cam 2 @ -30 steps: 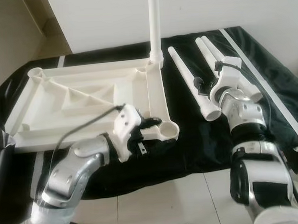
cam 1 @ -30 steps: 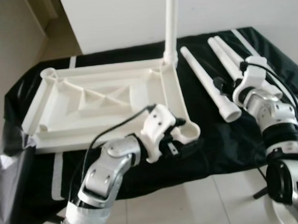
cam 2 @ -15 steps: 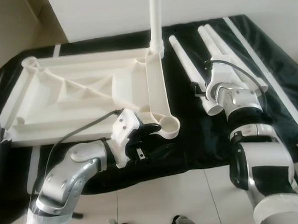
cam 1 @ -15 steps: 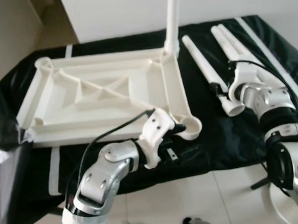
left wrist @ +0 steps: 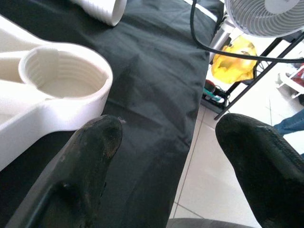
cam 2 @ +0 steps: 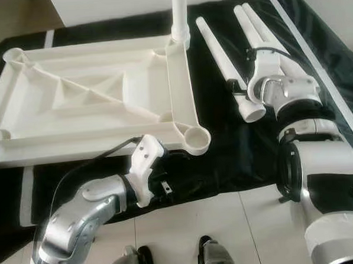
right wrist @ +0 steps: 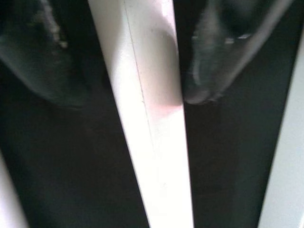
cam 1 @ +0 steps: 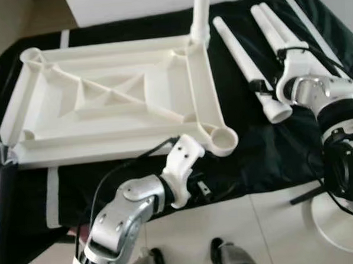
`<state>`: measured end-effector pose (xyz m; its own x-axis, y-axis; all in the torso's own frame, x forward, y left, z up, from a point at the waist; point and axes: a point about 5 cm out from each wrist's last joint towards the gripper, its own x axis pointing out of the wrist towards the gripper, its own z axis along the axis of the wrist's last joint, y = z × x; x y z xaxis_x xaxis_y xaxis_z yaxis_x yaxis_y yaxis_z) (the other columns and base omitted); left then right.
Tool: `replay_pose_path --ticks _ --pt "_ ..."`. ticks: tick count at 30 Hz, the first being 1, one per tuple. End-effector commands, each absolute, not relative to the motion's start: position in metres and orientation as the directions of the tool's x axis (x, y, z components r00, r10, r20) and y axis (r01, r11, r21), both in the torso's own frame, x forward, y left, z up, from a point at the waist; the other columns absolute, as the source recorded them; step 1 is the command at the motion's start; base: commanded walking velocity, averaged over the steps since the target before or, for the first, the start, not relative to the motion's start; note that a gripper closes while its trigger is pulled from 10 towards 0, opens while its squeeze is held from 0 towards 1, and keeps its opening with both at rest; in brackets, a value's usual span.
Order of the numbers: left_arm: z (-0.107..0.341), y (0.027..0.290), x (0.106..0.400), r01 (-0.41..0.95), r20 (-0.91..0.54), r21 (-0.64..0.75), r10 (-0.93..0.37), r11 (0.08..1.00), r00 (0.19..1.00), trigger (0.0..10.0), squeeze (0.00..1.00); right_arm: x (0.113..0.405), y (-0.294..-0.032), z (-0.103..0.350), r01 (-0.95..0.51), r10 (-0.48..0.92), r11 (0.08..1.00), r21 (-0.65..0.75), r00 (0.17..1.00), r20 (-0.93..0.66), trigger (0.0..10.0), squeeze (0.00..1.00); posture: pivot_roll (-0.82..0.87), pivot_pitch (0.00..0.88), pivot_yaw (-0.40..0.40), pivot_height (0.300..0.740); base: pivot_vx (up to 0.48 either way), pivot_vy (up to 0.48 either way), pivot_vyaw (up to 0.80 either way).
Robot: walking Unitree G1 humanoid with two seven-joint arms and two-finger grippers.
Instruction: Building children table
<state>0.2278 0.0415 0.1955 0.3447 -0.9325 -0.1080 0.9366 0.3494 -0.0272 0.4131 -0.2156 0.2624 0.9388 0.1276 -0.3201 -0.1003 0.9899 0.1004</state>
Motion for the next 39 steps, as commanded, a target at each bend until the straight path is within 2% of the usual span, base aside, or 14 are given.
replay_pose_path --ticks 1,2,3,4,10,15,16,17,23,25,28,29,33,39 --pt "0.195 0.041 0.224 0.939 -0.112 -0.041 -0.936 0.341 0.335 10.0 0.0 0.409 -0.21 0.232 -0.104 0.167 0.98 0.167 0.888 -0.429 4.3 0.0 0.0 0.314 0.032 0.74 0.0 0.0 0.0" --pt "0.195 0.042 0.224 0.937 -0.114 -0.043 -0.934 0.346 0.339 10.0 0.0 0.408 -0.208 0.231 -0.104 0.184 0.975 0.196 0.875 -0.449 2.7 0.0 0.0 0.314 0.031 0.74 0.0 0.0 0.0" --pt "0.195 0.042 0.224 0.937 -0.114 -0.043 -0.934 0.346 0.339 10.0 0.0 0.408 -0.208 0.231 -0.104 0.184 0.975 0.196 0.875 -0.449 2.7 0.0 0.0 0.314 0.031 0.74 0.0 0.0 0.0" --pt "0.195 0.041 0.223 0.935 -0.115 -0.047 -0.932 0.35 0.343 10.0 0.0 0.408 -0.207 0.231 -0.103 0.197 0.97 0.22 0.865 -0.462 0.0 0.0 0.0 0.31 0.027 0.74 0.0 0.0 0.0" --pt "0.197 0.04 0.228 0.931 -0.107 -0.05 -0.929 0.361 0.354 10.0 0.0 0.403 -0.209 0.231 -0.117 0.245 0.957 0.267 0.818 -0.52 0.0 0.0 -0.02 0.282 0.024 0.74 0.0 0.0 0.0" --pt "0.201 0.038 0.233 0.93 -0.095 -0.036 -0.927 0.366 0.362 10.0 0.0 0.409 -0.206 0.248 -0.209 0.293 0.949 0.238 0.865 -0.408 0.0 0.0 -0.03 0.26 0.022 0.74 0.0 0.0 0.0" --pt "0.202 0.038 0.236 0.929 -0.09 -0.035 -0.927 0.367 0.363 10.0 0.0 0.413 -0.206 0.259 -0.247 0.295 0.951 0.185 0.903 -0.312 10.0 0.0 -0.03 0.241 0.02 0.74 0.0 0.0 0.0" --pt "0.205 0.037 0.241 0.926 -0.075 -0.032 -0.924 0.377 0.374 10.0 0.0 0.415 -0.205 0.27 -0.285 0.307 0.949 0.132 0.93 -0.201 10.0 0.0 -0.04 0.216 0.017 0.74 0.0 0.0 0.0" --pt "0.212 0.039 0.253 0.909 -0.023 -0.057 -0.911 0.412 0.411 10.0 0.0 0.414 -0.203 0.275 -0.3 0.316 0.944 0.14 0.942 -0.115 10.0 0.0 -0.04 0.18 0.014 0.74 0.0 0.0 0.0" --pt "0.216 0.044 0.266 0.883 0.005 -0.073 -0.885 0.464 0.466 10.0 0.0 0.414 -0.202 0.274 -0.224 0.234 0.955 0.193 0.972 -0.029 10.0 0.0 -0.04 0.132 0.013 0.74 0.0 0.0 0.0" --pt "0.218 0.047 0.272 0.868 0.015 -0.077 -0.87 0.49 0.492 10.0 0.0 0.413 -0.203 0.272 -0.177 0.182 0.957 0.231 0.983 0.0 10.0 0.0 -0.04 0.132 0.013 0.74 0.0 0.0 0.0" --pt "0.22 0.049 0.277 0.856 0.026 -0.089 -0.858 0.509 0.512 10.0 0.0 0.411 -0.202 0.269 -0.156 0.155 0.95 0.272 0.988 0.025 10.0 0.0 -0.04 0.108 0.013 0.74 0.0 0.0 0.0" --pt "0.222 0.055 0.289 0.83 0.031 -0.101 -0.832 0.549 0.554 10.0 0.0 0.403 -0.187 0.244 -0.119 0.11 0.923 0.365 0.993 0.045 10.0 0.0 -0.04 0.081 0.018 0.74 0.0 0.0 0.0" --pt "0.22 0.057 0.295 0.824 0.025 -0.119 -0.828 0.554 0.56 10.0 0.0 0.392 -0.186 0.232 -0.066 0.04 0.93 0.361 0.996 0.077 10.0 0.0 -0.05 0.064 0.023 0.74 0.0 0.0 0.0"
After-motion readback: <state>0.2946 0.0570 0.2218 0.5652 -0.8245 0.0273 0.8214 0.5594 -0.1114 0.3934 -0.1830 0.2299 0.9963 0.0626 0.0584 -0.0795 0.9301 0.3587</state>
